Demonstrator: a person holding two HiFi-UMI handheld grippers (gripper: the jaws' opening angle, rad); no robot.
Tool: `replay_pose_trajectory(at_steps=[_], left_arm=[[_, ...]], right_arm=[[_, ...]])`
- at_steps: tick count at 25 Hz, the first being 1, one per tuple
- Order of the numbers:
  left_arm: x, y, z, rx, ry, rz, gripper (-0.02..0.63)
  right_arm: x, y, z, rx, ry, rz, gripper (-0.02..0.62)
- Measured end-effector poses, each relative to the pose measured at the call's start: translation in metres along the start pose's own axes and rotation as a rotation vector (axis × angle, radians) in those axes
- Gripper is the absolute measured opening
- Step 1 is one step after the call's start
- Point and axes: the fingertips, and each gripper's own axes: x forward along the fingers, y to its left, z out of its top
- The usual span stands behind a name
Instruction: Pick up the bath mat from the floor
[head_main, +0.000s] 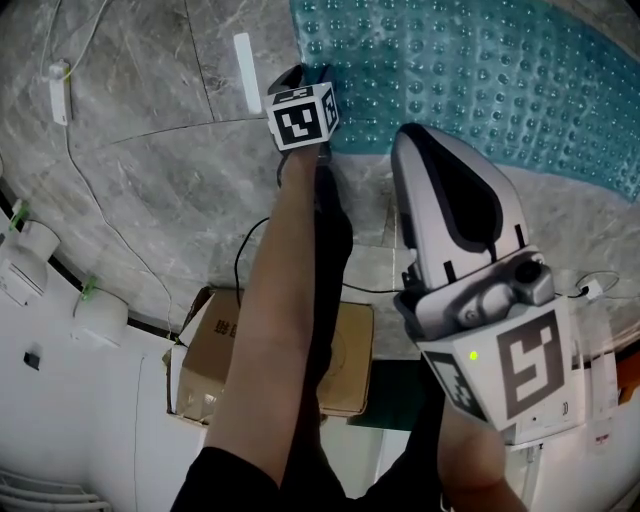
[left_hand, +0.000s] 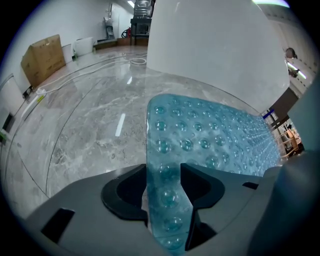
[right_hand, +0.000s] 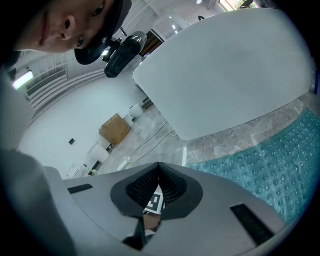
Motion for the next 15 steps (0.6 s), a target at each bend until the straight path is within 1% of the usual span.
replay_pose_trajectory(at_steps=[1,3,6,9,15], left_arm=[[0.0003,-0.0007,-0.0003,0.006,0.004,-0.001,0.215],[0.001,-0.0015,-0.0009,0.024,0.016,0.002,0.213],[0.0015,0.0002,-0.0009,0.055,0.04,0.018,0.181],[0.0011,0.0007,-0.0009,0.08,0.061,0.02,0.175],[0.0008,0.0,-0.0018,0.107,0.08,0.011,0.16]], right_arm=[[-0.0002,-0.0003,-0.0001,0.0,0.0,0.0,0.012],[-0.0005,-0.0011,0.0004,0.004,-0.001,-0.002,0.012],[0.0007,-0.0005,0.0003,0.006,-0.003,0.0,0.012],[0.0023,0.0017,-0.0013,-0.007,0.003,0.004,0.012],[0.0041,0.0041,-0.0013,0.002,0.007,0.009,0.012]])
